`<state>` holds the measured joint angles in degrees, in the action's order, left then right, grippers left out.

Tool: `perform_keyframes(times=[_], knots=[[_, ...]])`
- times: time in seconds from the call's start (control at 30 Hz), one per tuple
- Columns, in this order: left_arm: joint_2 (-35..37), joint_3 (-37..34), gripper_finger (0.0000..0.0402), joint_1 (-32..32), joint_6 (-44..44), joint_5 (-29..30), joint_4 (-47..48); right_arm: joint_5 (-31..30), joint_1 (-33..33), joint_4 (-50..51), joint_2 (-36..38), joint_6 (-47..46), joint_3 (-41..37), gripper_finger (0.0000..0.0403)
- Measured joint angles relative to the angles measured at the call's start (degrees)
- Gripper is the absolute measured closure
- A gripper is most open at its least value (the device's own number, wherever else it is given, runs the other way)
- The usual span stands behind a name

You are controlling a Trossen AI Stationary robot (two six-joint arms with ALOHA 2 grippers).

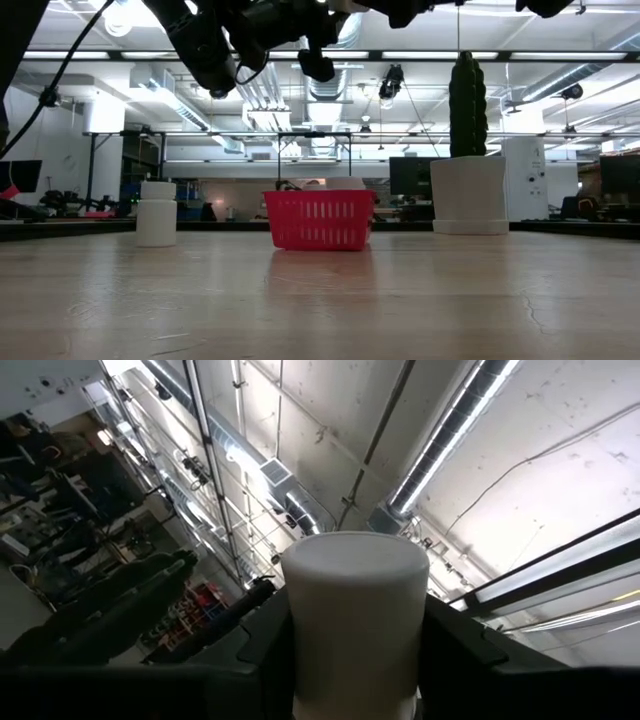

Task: Pick and place pill bottles into a basket
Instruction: Put the left white pill bottle into the red bin

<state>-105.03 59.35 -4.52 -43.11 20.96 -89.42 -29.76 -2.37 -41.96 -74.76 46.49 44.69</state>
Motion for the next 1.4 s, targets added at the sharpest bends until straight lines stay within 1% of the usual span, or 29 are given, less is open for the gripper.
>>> perform_keyframes(times=[0.27,0.6,0.73,1.17,1.4], knots=[[0.2,0.3,0.0262,0.1,-0.1,-2.0,-0.7,-2.0,0.0,-0.2,0.3,0.5,0.0,0.0197],[0.2,0.9,0.0262,0.1,-1.9,-2.0,-0.3,-1.2,0.0,-0.6,0.4,2.2,0.5,0.0197],[0.2,0.9,0.0262,0.1,-1.7,-2.4,-0.2,-0.2,0.0,-0.7,0.4,2.0,0.5,0.0197],[0.3,0.9,0.0262,0.0,-1.7,-2.7,-0.5,0.3,-0.4,-0.6,0.4,2.0,1.1,0.0197],[0.3,1.0,0.0262,-0.1,-4.7,-3.6,-0.5,0.4,-0.4,-0.8,0.4,6.5,1.6,0.0197]])
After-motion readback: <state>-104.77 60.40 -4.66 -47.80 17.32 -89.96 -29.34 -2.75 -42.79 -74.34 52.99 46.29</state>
